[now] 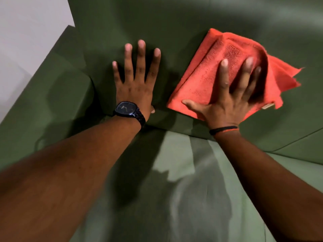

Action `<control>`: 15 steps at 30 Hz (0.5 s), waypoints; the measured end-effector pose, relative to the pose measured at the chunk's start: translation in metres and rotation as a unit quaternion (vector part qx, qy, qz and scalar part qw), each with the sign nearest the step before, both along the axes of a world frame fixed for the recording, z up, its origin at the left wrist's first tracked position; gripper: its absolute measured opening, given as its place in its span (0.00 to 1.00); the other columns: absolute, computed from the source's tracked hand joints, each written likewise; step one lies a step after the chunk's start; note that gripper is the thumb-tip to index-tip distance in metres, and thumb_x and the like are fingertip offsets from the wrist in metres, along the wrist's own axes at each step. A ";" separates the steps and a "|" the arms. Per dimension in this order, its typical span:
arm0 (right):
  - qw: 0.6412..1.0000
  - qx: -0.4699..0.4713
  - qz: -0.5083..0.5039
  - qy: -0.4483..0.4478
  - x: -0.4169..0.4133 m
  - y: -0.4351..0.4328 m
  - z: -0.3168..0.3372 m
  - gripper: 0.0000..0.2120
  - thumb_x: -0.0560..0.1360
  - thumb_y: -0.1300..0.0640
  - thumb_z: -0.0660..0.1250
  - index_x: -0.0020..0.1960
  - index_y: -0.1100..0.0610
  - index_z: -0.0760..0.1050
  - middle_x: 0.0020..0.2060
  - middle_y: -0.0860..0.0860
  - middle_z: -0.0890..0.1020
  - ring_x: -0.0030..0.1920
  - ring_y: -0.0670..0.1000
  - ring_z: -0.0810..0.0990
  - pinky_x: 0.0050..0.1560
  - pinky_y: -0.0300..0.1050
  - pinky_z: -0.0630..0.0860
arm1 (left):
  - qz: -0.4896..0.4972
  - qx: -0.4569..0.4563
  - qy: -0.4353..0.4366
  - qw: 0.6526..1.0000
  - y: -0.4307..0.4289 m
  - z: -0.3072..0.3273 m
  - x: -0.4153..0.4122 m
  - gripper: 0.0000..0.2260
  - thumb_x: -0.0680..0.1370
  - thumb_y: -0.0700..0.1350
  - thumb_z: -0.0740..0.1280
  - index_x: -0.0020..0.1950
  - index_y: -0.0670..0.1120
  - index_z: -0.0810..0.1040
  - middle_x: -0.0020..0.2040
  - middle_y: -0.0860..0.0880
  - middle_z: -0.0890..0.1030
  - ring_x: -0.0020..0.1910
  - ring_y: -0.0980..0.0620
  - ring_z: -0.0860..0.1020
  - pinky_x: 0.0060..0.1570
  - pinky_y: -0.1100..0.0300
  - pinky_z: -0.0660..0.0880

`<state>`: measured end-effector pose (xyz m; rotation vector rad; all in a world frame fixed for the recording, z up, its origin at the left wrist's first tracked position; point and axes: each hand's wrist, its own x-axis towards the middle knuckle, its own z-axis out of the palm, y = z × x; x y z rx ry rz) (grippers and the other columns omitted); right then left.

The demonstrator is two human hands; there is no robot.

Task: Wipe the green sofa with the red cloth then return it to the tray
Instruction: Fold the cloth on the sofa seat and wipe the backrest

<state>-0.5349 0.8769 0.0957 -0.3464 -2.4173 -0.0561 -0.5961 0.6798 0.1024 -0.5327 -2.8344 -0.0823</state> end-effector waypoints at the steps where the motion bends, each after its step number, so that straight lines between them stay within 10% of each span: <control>1: 1.000 0.004 -0.012 -0.001 -0.001 0.000 0.001 0.51 0.58 0.19 0.61 0.72 0.47 0.58 0.69 0.66 0.66 0.69 0.68 0.62 0.62 0.74 0.58 | 0.003 0.000 -0.003 1.000 0.001 0.000 0.000 0.70 0.48 0.55 0.83 0.76 0.47 0.39 0.76 0.38 0.48 0.73 0.33 0.47 0.66 0.31 0.49; 15: 0.997 0.075 0.016 -0.025 -0.015 -0.019 -0.014 0.42 0.65 0.22 0.57 0.73 0.43 0.57 0.70 0.67 0.65 0.68 0.74 0.60 0.61 0.79 0.45 | 0.004 -0.005 -0.011 1.000 0.002 -0.002 0.000 0.69 0.49 0.55 0.83 0.75 0.48 0.36 0.76 0.38 0.46 0.73 0.33 0.45 0.66 0.32 0.47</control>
